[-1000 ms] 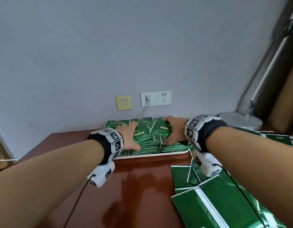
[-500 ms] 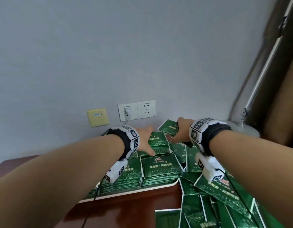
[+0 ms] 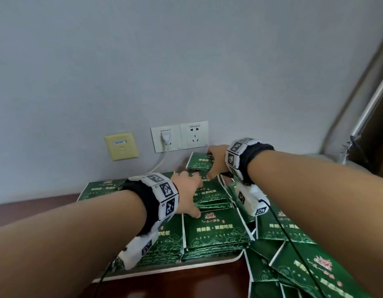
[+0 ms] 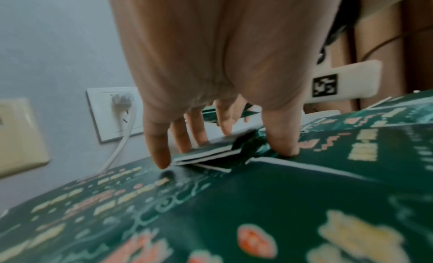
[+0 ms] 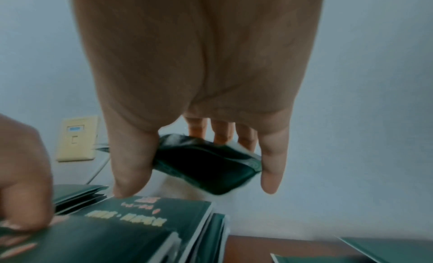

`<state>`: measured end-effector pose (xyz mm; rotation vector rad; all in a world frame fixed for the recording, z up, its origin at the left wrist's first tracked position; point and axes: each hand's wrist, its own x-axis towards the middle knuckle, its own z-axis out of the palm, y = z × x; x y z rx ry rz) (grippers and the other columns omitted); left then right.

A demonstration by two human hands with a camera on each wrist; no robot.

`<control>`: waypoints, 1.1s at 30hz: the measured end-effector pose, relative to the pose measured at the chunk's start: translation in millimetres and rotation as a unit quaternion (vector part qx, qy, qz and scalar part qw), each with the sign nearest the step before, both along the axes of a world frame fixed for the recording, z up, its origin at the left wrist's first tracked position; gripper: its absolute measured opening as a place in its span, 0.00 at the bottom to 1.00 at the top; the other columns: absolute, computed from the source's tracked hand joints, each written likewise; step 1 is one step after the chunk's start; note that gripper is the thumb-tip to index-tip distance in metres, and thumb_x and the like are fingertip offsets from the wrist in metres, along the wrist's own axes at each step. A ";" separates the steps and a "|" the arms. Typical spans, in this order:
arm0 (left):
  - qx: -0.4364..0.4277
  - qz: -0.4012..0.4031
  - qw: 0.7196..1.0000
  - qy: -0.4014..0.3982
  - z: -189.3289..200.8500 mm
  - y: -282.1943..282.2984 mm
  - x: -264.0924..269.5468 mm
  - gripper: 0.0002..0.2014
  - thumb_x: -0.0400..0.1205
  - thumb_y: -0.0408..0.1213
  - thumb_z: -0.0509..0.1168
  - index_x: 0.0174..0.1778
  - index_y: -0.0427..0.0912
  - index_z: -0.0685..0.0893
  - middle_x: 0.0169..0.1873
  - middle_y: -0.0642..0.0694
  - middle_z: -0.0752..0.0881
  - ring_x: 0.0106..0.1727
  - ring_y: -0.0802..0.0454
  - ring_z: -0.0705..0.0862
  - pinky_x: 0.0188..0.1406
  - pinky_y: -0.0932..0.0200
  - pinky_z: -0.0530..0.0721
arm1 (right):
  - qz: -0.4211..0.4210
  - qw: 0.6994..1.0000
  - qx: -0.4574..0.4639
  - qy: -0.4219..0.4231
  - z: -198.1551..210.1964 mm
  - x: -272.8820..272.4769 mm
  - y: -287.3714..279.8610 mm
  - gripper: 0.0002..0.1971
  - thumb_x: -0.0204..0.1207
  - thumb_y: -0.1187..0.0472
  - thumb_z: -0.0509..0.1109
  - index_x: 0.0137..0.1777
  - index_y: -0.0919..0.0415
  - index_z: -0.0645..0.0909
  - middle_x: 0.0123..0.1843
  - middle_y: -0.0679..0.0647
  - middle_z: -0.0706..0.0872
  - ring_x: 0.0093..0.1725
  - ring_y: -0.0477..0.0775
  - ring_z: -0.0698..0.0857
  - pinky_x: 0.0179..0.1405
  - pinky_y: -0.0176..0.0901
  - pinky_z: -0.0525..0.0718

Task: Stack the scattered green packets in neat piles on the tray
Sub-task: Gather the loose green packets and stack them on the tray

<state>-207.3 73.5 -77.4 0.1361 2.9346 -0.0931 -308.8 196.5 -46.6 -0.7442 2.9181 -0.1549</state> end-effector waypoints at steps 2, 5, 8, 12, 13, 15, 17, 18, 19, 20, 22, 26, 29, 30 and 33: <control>0.004 -0.003 1.000 0.001 -0.3 3.7 -0.4 0.38 0.72 0.52 0.75 0.76 0.49 0.67 0.65 0.41 0.72 0.64 0.40 0.75 0.63 0.47 0.78 | 0.014 0.999 0.048 -0.004 -2.0 -5.3 -11.6 0.35 0.68 0.48 0.78 0.72 0.62 0.73 0.66 0.58 0.82 0.64 0.60 0.82 0.63 0.48 0.80; 0.007 -0.014 1.000 -0.004 0.0 6.6 -1.0 0.37 0.73 0.51 0.75 0.76 0.49 0.68 0.64 0.40 0.72 0.62 0.41 0.77 0.62 0.46 0.79 | 0.034 0.996 0.073 -0.028 -10.1 -11.1 -28.9 0.32 0.75 0.54 0.74 0.76 0.66 0.69 0.71 0.61 0.78 0.69 0.59 0.79 0.64 0.44 0.76; 0.009 -0.015 1.000 0.008 1.7 6.7 -0.4 0.36 0.72 0.54 0.75 0.75 0.48 0.70 0.62 0.41 0.73 0.61 0.43 0.77 0.59 0.51 0.79 | 0.040 0.994 0.084 -0.057 -24.3 -21.7 -43.8 0.26 0.82 0.66 0.65 0.76 0.76 0.64 0.77 0.67 0.69 0.77 0.61 0.67 0.67 0.40 0.65; 0.002 -0.003 1.000 0.017 2.1 5.7 -0.4 0.36 0.71 0.56 0.75 0.72 0.46 0.72 0.61 0.41 0.74 0.60 0.43 0.77 0.58 0.52 0.79 | 0.055 0.992 0.067 -0.094 -25.8 -23.1 -43.9 0.26 0.83 0.68 0.63 0.78 0.72 0.63 0.77 0.65 0.70 0.76 0.60 0.70 0.61 0.38 0.68; -0.001 -0.001 1.000 0.017 2.4 5.9 -0.9 0.36 0.71 0.57 0.75 0.71 0.45 0.72 0.61 0.41 0.75 0.60 0.43 0.77 0.58 0.52 0.79 | 0.062 0.992 0.062 -0.095 -23.7 -20.8 -41.9 0.26 0.82 0.67 0.65 0.79 0.69 0.65 0.77 0.62 0.70 0.75 0.59 0.72 0.59 0.37 0.69; -0.003 0.004 1.000 0.018 2.2 5.8 -1.5 0.36 0.71 0.58 0.74 0.71 0.45 0.73 0.60 0.41 0.76 0.60 0.43 0.77 0.59 0.51 0.79 | 0.067 0.993 0.044 -0.091 -22.6 -15.6 -33.5 0.29 0.79 0.64 0.69 0.79 0.64 0.66 0.78 0.58 0.71 0.75 0.55 0.72 0.60 0.33 0.69; -0.006 0.011 1.000 0.020 2.2 5.5 -0.5 0.36 0.70 0.59 0.74 0.69 0.45 0.73 0.59 0.41 0.76 0.59 0.44 0.77 0.57 0.51 0.79 | 0.075 0.993 0.018 -0.084 -23.2 -8.1 -27.4 0.30 0.78 0.60 0.71 0.79 0.58 0.67 0.78 0.54 0.71 0.75 0.52 0.71 0.67 0.34 0.67; -0.004 0.016 1.000 0.022 2.7 5.0 0.7 0.36 0.69 0.60 0.74 0.69 0.46 0.73 0.59 0.41 0.76 0.59 0.44 0.77 0.56 0.51 0.78 | 0.078 0.994 0.003 -0.081 -22.8 -3.7 -23.9 0.30 0.78 0.59 0.71 0.79 0.56 0.67 0.78 0.52 0.71 0.75 0.51 0.71 0.70 0.37 0.66; 0.001 0.021 0.999 0.027 3.1 4.6 1.5 0.37 0.69 0.61 0.74 0.69 0.47 0.73 0.60 0.42 0.76 0.60 0.44 0.76 0.57 0.51 0.78 | 0.077 0.994 -0.006 -0.078 -21.3 -0.8 -20.5 0.29 0.78 0.59 0.71 0.79 0.54 0.68 0.78 0.51 0.71 0.74 0.51 0.72 0.71 0.39 0.66; 0.006 0.026 0.999 0.031 4.1 4.2 3.3 0.38 0.69 0.62 0.73 0.70 0.47 0.72 0.61 0.42 0.76 0.61 0.44 0.75 0.58 0.50 0.78 | 0.082 0.994 -0.016 -0.073 -19.0 4.1 -15.8 0.28 0.78 0.59 0.70 0.78 0.51 0.69 0.78 0.50 0.72 0.72 0.48 0.75 0.70 0.39 0.69; 0.015 0.031 0.999 0.038 6.7 3.6 8.4 0.38 0.70 0.62 0.72 0.73 0.47 0.71 0.63 0.42 0.75 0.64 0.44 0.74 0.61 0.50 0.76 | 0.081 0.995 -0.017 -0.060 -12.1 14.4 -5.6 0.27 0.80 0.61 0.68 0.78 0.49 0.69 0.76 0.51 0.74 0.51 0.31 0.85 0.50 0.23 0.78; 0.024 0.029 0.998 0.043 13.6 2.4 30.0 0.35 0.74 0.60 0.69 0.74 0.48 0.69 0.65 0.42 0.74 0.66 0.44 0.72 0.63 0.48 0.75 | 0.063 0.997 -0.010 -0.043 0.1 37.7 13.8 0.26 0.81 0.62 0.66 0.78 0.45 0.70 0.74 0.52 0.77 0.37 0.37 0.82 0.29 0.15 0.73; 0.021 0.014 0.999 0.047 18.2 4.7 56.8 0.32 0.75 0.58 0.69 0.73 0.49 0.70 0.64 0.43 0.74 0.66 0.43 0.72 0.63 0.48 0.75 | 0.053 0.998 0.012 -0.040 5.5 67.4 26.7 0.27 0.80 0.61 0.67 0.78 0.43 0.69 0.79 0.50 0.70 0.70 0.52 0.77 0.67 0.41 0.73; 0.019 0.003 0.999 0.050 19.6 6.6 67.2 0.32 0.75 0.57 0.69 0.73 0.50 0.70 0.64 0.43 0.74 0.66 0.43 0.72 0.63 0.48 0.76 | 0.048 0.998 0.020 -0.045 7.1 79.3 30.7 0.27 0.80 0.60 0.67 0.78 0.43 0.69 0.79 0.50 0.70 0.73 0.53 0.75 0.69 0.43 0.71; 0.040 -0.033 0.997 0.063 21.9 16.4 99.8 0.27 0.77 0.53 0.69 0.70 0.50 0.74 0.62 0.44 0.77 0.63 0.45 0.76 0.62 0.49 0.77 | 0.052 0.996 0.045 -0.051 9.7 114.3 42.4 0.27 0.81 0.58 0.68 0.79 0.46 0.67 0.79 0.50 0.70 0.73 0.53 0.74 0.67 0.40 0.70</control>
